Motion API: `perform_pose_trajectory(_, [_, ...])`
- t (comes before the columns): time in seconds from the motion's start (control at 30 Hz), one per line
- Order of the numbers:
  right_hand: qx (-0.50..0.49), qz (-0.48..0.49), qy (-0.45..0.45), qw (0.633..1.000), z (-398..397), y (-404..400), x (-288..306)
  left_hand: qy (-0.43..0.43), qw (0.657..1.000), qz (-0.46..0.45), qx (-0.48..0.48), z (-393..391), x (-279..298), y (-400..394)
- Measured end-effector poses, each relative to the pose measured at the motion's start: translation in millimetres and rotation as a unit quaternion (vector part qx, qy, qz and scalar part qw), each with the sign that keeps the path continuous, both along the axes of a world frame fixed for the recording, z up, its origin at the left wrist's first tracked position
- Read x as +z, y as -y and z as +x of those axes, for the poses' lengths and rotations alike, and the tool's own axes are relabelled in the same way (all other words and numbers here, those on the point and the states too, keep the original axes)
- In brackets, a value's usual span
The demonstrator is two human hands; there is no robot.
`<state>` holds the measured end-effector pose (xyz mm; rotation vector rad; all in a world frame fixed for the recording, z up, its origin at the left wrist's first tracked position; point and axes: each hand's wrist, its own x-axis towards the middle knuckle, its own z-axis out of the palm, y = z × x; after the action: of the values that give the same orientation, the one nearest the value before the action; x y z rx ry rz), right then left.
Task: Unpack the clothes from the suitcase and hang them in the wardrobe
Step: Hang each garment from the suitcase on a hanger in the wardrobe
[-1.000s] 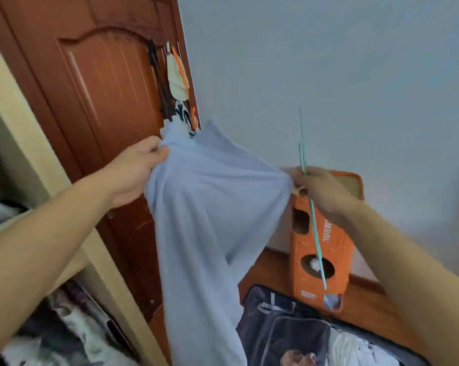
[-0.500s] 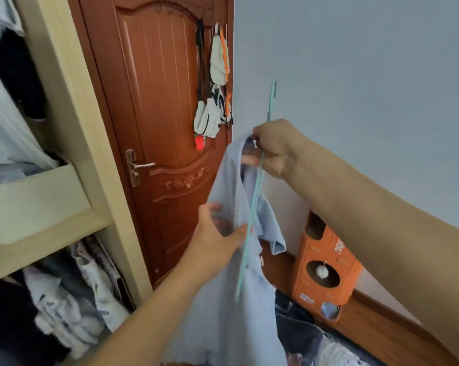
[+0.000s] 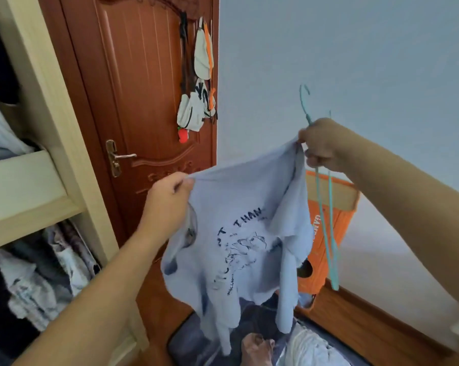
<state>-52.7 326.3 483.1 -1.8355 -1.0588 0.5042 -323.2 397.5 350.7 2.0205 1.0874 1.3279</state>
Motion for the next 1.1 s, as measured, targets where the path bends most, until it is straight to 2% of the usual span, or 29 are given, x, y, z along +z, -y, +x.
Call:
perform_pose_trajectory(0.07, [-0.018, -0.009, 0.150, 0.989, 16.5, 8.3, -26.2, -0.132, 0.986, 0.009, -0.098, 17.1, 35.1, -1.3])
perform_pose_trajectory(0.1, [0.016, 0.012, 0.181, 0.983, 14.6, 12.5, -38.0, -0.182, 0.973, 0.019, -0.138, 30.6, 50.1, 0.9])
perform_pose_trajectory(0.13, [0.070, 0.037, 0.172, 0.982, 5.7, 17.1, -48.6, -0.207, 0.963, 0.026, -0.171, 44.2, 63.9, 4.7])
perform_pose_trajectory(0.23, [0.241, 0.062, 0.000, 0.968, -27.1, 27.6, -80.2, -0.192, 0.957, 0.026, -0.214, 75.6, 92.3, 17.5])
perform_pose_trajectory(0.27, [0.271, 0.073, -0.087, 0.956, -35.4, 30.9, -88.2, -0.168, 0.964, 0.019, -0.204, 80.3, 93.8, 19.0])
perform_pose_trajectory(0.33, [0.266, 0.099, -0.209, 0.936, -34.7, 34.0, -102.6, -0.122, 0.975, -0.006, -0.185, 78.4, 81.7, 19.4])
perform_pose_trajectory(0.4, [0.246, 0.114, -0.207, 0.940, -28.6, 35.7, -108.4, -0.143, 0.963, -0.058, -0.221, 63.8, 53.0, 19.9])
perform_pose_trajectory(0.5, [0.236, 0.101, -0.134, 0.957, -17.5, 36.8, -105.6, -0.270, 0.904, -0.174, -0.282, 34.6, -3.8, 15.2])
perform_pose_trajectory(0.53, [0.226, 0.105, -0.135, 0.959, -11.8, 37.0, -103.3, -0.294, 0.898, -0.186, -0.269, 22.2, -23.9, 10.2])
perform_pose_trajectory(0.6, [0.197, 0.107, -0.186, 0.957, 6.8, 38.7, -98.5, -0.316, 0.915, -0.174, -0.179, -4.9, -56.0, -2.0])
perform_pose_trajectory(0.67, [0.179, 0.080, -0.211, 0.958, 24.7, 40.8, -100.7, -0.292, 0.940, -0.169, -0.057, -26.3, -70.2, -10.0])
perform_pose_trajectory(0.73, [0.158, 0.029, -0.176, 0.971, 32.8, 42.1, -117.0, -0.250, 0.949, -0.192, -0.001, -36.9, -62.9, -8.2])
perform_pose_trajectory(0.8, [0.135, -0.013, -0.146, 0.980, 36.3, 44.1, -139.5, -0.272, 0.934, -0.228, 0.029, -38.7, -42.0, -4.6])
perform_pose_trajectory(0.87, [0.147, -0.062, -0.152, 0.975, 38.2, 51.0, -160.7, -0.322, 0.898, -0.297, 0.044, -36.6, -17.2, 0.9])
perform_pose_trajectory(0.9, [0.164, -0.089, -0.165, 0.968, 38.1, 56.0, -167.7, -0.321, 0.889, -0.325, 0.036, -34.4, -7.5, 2.3])
perform_pose_trajectory(0.97, [0.183, -0.132, -0.157, 0.962, 34.6, 66.5, -179.0, -0.236, 0.906, -0.350, 0.028, -23.0, 3.0, 6.4])
perform_pose_trajectory(1.0, [0.183, -0.139, -0.095, 0.969, 32.4, 70.3, -183.3, -0.160, 0.915, -0.369, 0.034, -13.6, 3.1, 9.3])
perform_pose_trajectory(1.07, [0.154, -0.119, 0.093, 0.977, 30.4, 77.3, -188.3, -0.012, 0.899, -0.434, 0.063, 7.3, -2.9, 12.8])
perform_pose_trajectory(1.1, [0.138, -0.107, 0.142, 0.974, 30.4, 80.4, -187.8, 0.013, 0.891, -0.447, 0.079, 17.0, -8.1, 13.0])
